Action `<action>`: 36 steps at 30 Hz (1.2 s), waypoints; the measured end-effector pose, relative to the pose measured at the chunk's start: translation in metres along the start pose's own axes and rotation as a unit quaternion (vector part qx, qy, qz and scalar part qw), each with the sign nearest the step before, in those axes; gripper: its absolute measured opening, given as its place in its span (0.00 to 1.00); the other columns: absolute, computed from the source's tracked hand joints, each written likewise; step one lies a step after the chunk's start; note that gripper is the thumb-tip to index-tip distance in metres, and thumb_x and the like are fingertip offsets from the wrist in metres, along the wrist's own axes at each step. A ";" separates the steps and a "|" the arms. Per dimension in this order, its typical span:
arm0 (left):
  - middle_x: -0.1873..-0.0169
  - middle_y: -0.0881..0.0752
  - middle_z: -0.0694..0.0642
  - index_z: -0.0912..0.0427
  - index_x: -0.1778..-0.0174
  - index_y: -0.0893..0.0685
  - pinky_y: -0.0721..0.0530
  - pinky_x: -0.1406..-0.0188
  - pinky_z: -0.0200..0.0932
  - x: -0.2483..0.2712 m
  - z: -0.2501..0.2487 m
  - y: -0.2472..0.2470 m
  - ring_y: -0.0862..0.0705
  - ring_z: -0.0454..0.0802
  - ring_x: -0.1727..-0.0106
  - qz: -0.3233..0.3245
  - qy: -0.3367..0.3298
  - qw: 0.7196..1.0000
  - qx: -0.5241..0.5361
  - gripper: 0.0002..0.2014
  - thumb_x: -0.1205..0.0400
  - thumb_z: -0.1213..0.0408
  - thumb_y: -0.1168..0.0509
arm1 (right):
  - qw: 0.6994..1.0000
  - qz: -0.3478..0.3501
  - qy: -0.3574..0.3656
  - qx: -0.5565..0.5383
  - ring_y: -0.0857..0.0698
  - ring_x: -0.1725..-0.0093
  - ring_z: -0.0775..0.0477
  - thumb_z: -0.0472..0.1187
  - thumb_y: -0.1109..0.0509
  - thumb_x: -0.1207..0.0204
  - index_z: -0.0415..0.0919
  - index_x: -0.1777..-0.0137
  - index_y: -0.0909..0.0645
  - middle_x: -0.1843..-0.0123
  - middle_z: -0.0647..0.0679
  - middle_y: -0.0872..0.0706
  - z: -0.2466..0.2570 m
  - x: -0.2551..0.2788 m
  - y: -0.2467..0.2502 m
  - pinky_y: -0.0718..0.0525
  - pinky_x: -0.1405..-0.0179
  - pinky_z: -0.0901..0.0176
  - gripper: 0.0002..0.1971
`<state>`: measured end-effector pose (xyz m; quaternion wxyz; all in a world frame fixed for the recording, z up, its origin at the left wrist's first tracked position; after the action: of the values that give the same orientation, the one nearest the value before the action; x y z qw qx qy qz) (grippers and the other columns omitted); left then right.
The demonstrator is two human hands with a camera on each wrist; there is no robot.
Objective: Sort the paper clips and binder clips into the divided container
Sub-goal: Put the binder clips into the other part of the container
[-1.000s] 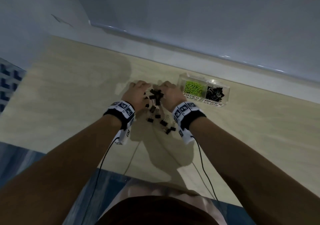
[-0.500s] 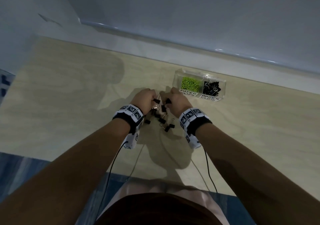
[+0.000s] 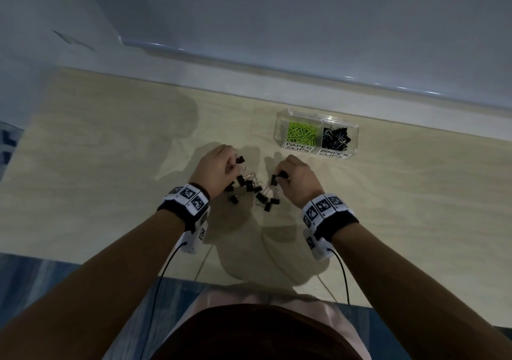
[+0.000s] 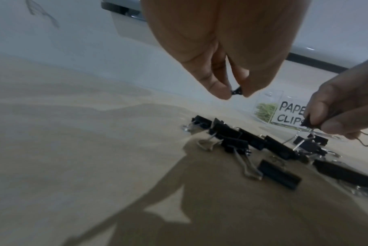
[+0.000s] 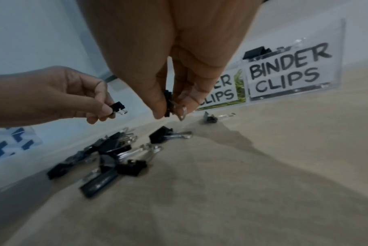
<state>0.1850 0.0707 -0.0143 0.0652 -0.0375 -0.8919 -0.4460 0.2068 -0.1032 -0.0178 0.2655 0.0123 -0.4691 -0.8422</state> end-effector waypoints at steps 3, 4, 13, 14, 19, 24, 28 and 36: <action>0.53 0.20 0.57 0.55 0.41 0.24 0.19 0.56 0.47 0.014 0.006 -0.005 0.20 0.55 0.54 0.038 -0.008 0.998 -0.043 0.13 0.21 0.66 0.38 | 0.997 0.054 0.009 0.050 0.19 0.49 0.37 0.27 0.34 0.27 0.37 0.41 0.19 0.45 0.41 0.23 0.010 0.002 -0.017 0.17 0.51 0.49 0.16; 0.50 0.21 0.58 0.53 0.33 0.27 0.20 0.53 0.47 0.017 0.005 -0.013 0.21 0.56 0.51 0.072 -0.016 0.995 -0.062 0.19 0.20 0.67 0.39 | 0.994 0.076 0.003 0.078 0.20 0.46 0.36 0.26 0.34 0.28 0.38 0.38 0.21 0.42 0.40 0.25 0.010 0.002 -0.024 0.17 0.50 0.48 0.19; 0.41 0.30 0.62 0.61 0.35 0.23 0.20 0.44 0.52 0.009 -0.004 -0.034 0.21 0.61 0.48 0.147 0.011 0.979 -0.143 0.16 0.18 0.61 0.40 | 0.982 0.112 -0.018 0.154 0.20 0.50 0.34 0.25 0.36 0.28 0.33 0.43 0.23 0.39 0.38 0.31 0.008 0.005 -0.030 0.19 0.54 0.48 0.14; 0.40 0.30 0.62 0.63 0.38 0.22 0.20 0.44 0.52 0.007 -0.005 -0.033 0.20 0.61 0.49 0.137 0.007 0.981 -0.137 0.15 0.18 0.61 0.38 | 0.982 0.112 -0.021 0.153 0.19 0.51 0.34 0.24 0.36 0.28 0.33 0.43 0.23 0.39 0.38 0.31 0.007 0.004 -0.029 0.18 0.54 0.48 0.14; 0.36 0.29 0.59 0.63 0.37 0.21 0.20 0.40 0.50 0.006 -0.011 -0.040 0.20 0.58 0.44 0.140 -0.024 0.980 -0.137 0.20 0.22 0.58 0.31 | 0.984 0.115 -0.030 0.136 0.19 0.50 0.32 0.22 0.37 0.29 0.32 0.43 0.24 0.38 0.36 0.31 0.008 0.003 -0.026 0.19 0.53 0.47 0.16; 0.38 0.25 0.59 0.60 0.35 0.20 0.19 0.43 0.54 0.003 -0.027 -0.048 0.20 0.60 0.43 0.140 -0.048 0.977 -0.153 0.20 0.23 0.60 0.32 | 0.985 0.118 -0.049 0.113 0.19 0.49 0.31 0.20 0.39 0.30 0.36 0.34 0.28 0.39 0.36 0.31 0.007 0.005 -0.023 0.19 0.50 0.45 0.24; 0.41 0.24 0.59 0.62 0.39 0.18 0.19 0.45 0.53 -0.001 -0.039 -0.055 0.19 0.60 0.46 0.151 -0.061 0.972 -0.168 0.16 0.22 0.60 0.34 | 0.986 0.126 -0.050 0.096 0.19 0.51 0.31 0.21 0.41 0.29 0.45 0.28 0.31 0.39 0.37 0.31 0.006 0.005 -0.023 0.18 0.51 0.46 0.31; 0.46 0.22 0.56 0.61 0.45 0.19 0.19 0.51 0.48 -0.014 -0.067 -0.036 0.19 0.54 0.52 0.119 -0.056 0.989 -0.075 0.14 0.25 0.61 0.31 | 0.997 -0.017 -0.070 -0.001 0.24 0.60 0.47 0.32 0.33 0.25 0.36 0.51 0.17 0.50 0.44 0.27 -0.020 0.021 0.039 0.23 0.50 0.62 0.06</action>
<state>0.2002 -0.0046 -0.0049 0.0653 -0.1731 -0.8475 -0.4975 0.2115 -0.1453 0.0068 0.2180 -0.0392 -0.4854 -0.8458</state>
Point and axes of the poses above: each hand's wrist, its own x-axis away from the middle knuckle, its own y-axis out of the back of the hand, z = x × y, the point moved 9 cm from there along -x, towards the middle knuckle
